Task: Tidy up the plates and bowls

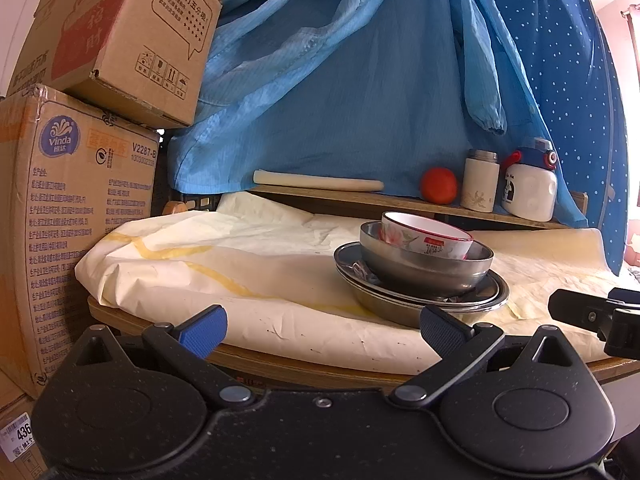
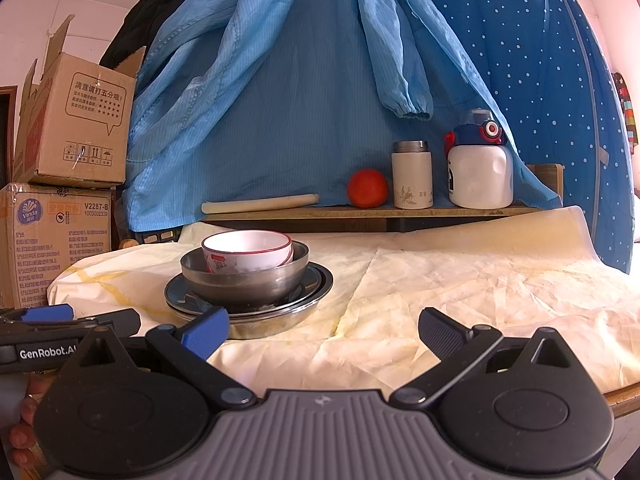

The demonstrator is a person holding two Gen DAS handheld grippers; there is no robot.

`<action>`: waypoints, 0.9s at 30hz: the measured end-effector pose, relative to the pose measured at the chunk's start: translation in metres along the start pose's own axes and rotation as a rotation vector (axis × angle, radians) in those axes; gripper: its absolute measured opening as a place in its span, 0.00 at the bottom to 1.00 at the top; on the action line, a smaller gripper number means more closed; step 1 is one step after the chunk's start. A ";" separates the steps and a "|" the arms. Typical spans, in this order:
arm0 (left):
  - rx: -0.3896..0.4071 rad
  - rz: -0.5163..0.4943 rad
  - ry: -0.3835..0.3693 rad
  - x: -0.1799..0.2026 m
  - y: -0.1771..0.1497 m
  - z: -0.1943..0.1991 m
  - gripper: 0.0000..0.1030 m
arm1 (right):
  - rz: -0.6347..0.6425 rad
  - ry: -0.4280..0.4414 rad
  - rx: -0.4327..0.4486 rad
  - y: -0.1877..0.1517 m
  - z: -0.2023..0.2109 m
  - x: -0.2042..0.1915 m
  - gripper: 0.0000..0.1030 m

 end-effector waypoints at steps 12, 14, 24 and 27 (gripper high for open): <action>-0.017 -0.003 0.005 0.000 -0.001 -0.002 0.99 | 0.000 0.000 0.000 0.000 0.000 0.000 1.00; -0.018 -0.002 0.007 0.000 -0.001 -0.002 0.99 | 0.000 0.000 0.000 0.000 0.000 0.000 1.00; -0.011 -0.010 0.004 0.001 -0.002 0.000 0.99 | 0.000 0.000 0.000 0.000 0.001 0.000 1.00; -0.011 -0.011 0.004 0.001 -0.002 0.000 0.99 | -0.001 0.000 0.000 0.000 0.001 0.000 1.00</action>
Point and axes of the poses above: each gripper's, at about its wrist camera, not at the fingertips, and z roughly against the way its jaws point, x to its right, y to its top, the point moved 1 cm from there along -z, roughly the way its jaws point, and after that the axes turned 10 degrees about y, right-handed, at the moved point
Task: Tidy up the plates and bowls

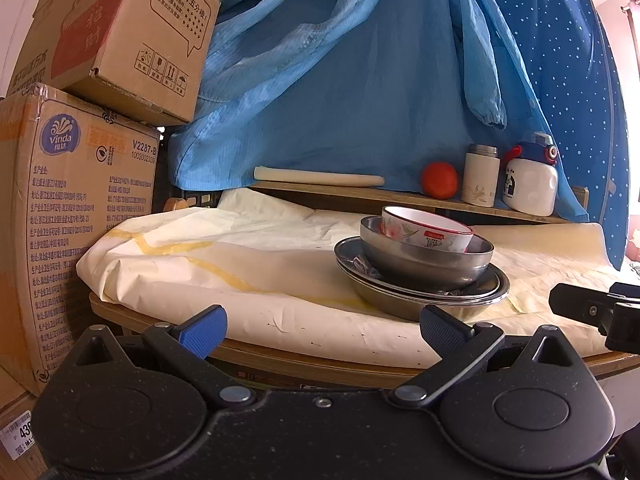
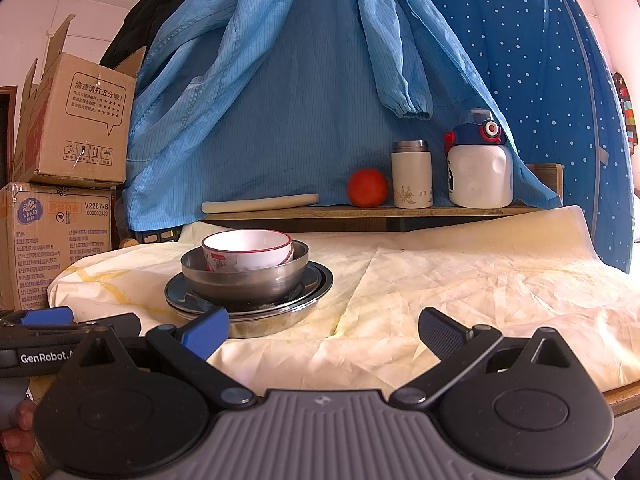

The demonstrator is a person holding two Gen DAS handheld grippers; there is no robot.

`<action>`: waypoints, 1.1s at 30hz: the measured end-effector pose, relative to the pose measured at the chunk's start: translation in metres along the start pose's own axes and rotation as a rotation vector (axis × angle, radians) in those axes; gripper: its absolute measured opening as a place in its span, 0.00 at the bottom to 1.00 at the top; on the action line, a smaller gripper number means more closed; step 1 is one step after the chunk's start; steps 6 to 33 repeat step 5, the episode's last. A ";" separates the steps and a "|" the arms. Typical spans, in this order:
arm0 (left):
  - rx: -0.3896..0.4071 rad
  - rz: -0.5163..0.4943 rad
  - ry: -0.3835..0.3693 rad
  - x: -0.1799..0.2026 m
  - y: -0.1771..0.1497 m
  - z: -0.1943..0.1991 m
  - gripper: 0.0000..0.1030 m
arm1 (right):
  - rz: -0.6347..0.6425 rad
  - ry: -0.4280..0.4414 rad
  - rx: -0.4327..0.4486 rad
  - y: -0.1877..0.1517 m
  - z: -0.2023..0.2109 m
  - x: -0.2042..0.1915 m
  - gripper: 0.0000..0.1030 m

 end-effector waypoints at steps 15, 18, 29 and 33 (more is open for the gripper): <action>0.000 -0.002 0.000 0.000 0.000 0.000 0.99 | 0.000 0.000 0.000 0.000 0.000 0.000 1.00; 0.000 -0.002 0.000 0.000 0.000 0.000 0.99 | 0.000 0.000 0.000 0.000 0.000 0.000 1.00; 0.000 -0.002 0.000 0.000 0.000 0.000 0.99 | 0.000 0.000 0.000 0.000 0.000 0.000 1.00; 0.000 -0.002 0.000 0.000 0.000 0.000 0.99 | 0.000 0.000 0.000 0.000 0.000 0.000 1.00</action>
Point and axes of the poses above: each gripper's, at about its wrist camera, not at the fingertips, and z roughly against the way its jaws point, x to its right, y to its top, the point moved 1 cm from there along -z, roughly the way its jaws point, and after that the axes turned 10 degrees about y, right-handed, at the moved point
